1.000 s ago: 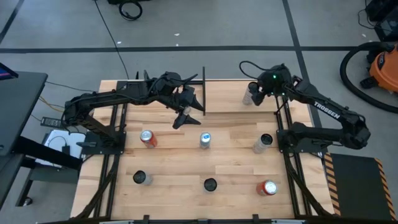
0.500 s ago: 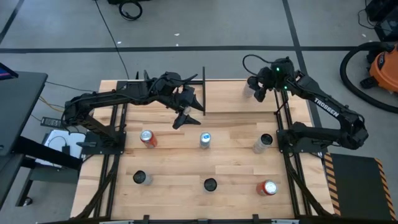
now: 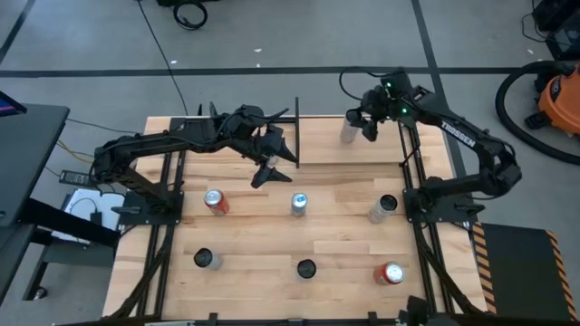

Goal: Place canned beverage on shelf
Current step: Put the top white yellow soda can on the shelf

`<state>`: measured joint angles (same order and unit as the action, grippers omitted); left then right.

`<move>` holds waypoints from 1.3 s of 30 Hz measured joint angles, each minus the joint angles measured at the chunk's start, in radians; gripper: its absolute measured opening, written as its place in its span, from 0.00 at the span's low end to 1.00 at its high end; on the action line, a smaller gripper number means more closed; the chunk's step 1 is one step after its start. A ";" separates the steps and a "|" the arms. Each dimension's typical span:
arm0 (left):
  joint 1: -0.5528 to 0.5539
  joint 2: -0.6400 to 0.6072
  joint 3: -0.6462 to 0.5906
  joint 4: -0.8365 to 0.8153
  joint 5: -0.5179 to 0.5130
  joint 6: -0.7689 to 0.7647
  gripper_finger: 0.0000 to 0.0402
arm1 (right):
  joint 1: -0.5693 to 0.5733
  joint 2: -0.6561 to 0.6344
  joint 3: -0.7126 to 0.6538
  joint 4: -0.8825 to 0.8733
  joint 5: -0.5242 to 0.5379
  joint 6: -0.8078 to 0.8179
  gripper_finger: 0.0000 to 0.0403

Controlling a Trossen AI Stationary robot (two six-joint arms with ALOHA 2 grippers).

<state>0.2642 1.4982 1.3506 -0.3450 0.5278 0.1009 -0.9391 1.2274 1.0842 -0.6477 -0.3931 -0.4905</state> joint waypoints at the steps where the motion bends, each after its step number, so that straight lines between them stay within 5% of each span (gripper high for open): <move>1: 0.000 0.000 0.000 0.000 0.000 0.002 0.79 | 0.000 0.013 0.006 0.002 -0.003 -0.008 0.62; 15: 0.000 0.000 0.000 -0.001 0.000 0.024 0.79 | -0.039 0.169 0.097 -0.015 -0.070 -0.160 0.62; 39: 0.000 0.000 0.000 -0.001 0.000 0.024 0.79 | -0.093 0.173 0.097 -0.055 -0.095 -0.159 0.71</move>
<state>0.2643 1.4982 1.3506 -0.3462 0.5278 0.1249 -1.0321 1.4008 1.1812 -0.7028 -0.4879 -0.6496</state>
